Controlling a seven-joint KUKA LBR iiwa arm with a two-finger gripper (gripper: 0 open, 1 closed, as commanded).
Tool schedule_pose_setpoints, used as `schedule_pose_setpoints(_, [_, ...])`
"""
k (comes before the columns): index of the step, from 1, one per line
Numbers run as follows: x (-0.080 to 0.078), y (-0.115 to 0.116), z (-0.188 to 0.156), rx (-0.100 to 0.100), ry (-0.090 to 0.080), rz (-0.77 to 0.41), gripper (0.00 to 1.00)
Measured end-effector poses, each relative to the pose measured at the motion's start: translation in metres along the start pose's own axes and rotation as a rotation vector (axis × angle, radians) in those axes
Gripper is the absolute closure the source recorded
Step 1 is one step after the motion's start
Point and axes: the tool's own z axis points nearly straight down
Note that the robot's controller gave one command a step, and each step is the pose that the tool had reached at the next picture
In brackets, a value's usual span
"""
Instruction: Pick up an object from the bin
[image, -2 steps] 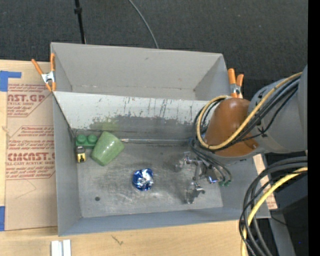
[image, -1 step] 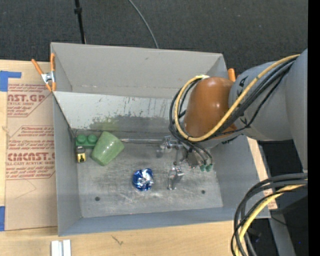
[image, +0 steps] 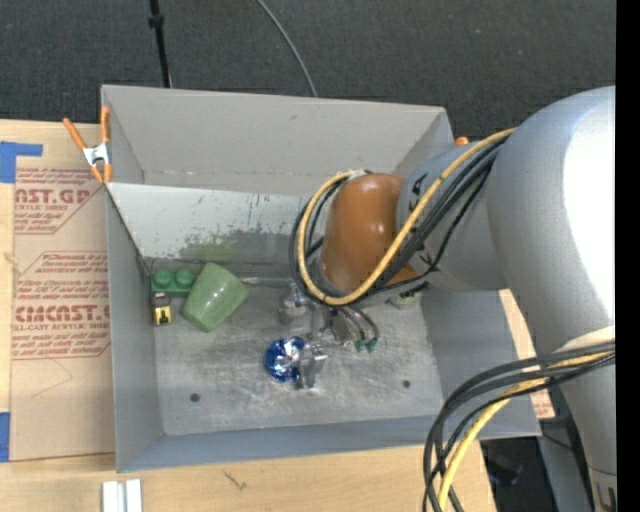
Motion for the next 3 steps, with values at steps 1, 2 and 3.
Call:
schedule_pose_setpoints(1, [0.000,0.000,-0.004,-0.002,-0.003,0.000,1.00])
schedule_pose_setpoints(2, [-0.008,0.078,-0.118,-0.005,-0.003,-0.223,1.00])
schedule_pose_setpoints(3, [-0.007,0.081,-0.098,-0.003,0.007,0.000,1.00])
